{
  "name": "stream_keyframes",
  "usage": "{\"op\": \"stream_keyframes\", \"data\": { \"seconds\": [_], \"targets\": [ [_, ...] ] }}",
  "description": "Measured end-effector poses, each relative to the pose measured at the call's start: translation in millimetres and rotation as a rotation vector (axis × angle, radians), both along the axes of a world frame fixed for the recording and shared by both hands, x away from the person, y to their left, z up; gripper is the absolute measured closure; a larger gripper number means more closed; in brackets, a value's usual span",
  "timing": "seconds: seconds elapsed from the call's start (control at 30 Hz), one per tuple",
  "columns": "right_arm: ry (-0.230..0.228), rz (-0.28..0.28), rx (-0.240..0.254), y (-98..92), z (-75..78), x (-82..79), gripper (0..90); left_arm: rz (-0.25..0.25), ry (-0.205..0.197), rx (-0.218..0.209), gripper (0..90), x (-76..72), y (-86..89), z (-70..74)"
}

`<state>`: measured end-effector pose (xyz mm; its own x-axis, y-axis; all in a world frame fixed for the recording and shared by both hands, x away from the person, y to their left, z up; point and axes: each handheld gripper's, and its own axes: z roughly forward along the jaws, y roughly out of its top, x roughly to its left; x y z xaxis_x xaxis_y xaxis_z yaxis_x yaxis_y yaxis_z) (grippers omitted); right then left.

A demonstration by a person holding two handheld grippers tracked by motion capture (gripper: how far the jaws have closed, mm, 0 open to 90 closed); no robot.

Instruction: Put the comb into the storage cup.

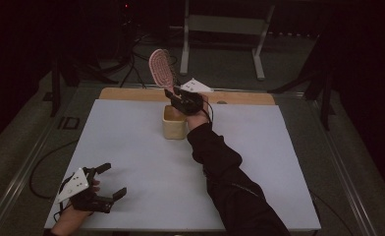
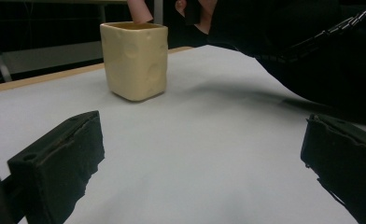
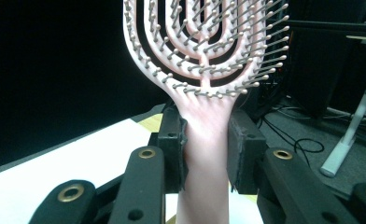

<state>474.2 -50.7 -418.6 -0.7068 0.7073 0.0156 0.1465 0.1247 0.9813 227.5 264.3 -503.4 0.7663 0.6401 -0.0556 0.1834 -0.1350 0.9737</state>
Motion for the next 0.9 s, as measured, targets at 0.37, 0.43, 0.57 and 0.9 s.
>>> {"op": "stream_keyframes", "data": {
  "seconds": [0.37, 0.43, 0.57, 0.9],
  "targets": [
    [-0.006, 0.045, 0.002, -2.3, -12.1, -6.1, 70.6, -0.001, 0.002, 0.003, 0.0, 0.1, 0.2, -0.7],
    [-0.006, 0.048, 0.001, -2.6, -15.0, -6.8, 70.6, -0.001, 0.003, 0.000, 0.0, 0.2, 0.1, -1.1],
    [-0.006, 0.058, -0.002, -3.0, -19.0, -8.6, 70.6, -0.002, 0.006, 0.002, 0.0, 0.2, 0.0, -1.6],
    [0.006, 0.067, -0.017, -6.5, -25.4, -8.7, 70.3, -0.002, 0.008, 0.003, 0.0, 0.6, 0.1, -2.0]
  ]
}}
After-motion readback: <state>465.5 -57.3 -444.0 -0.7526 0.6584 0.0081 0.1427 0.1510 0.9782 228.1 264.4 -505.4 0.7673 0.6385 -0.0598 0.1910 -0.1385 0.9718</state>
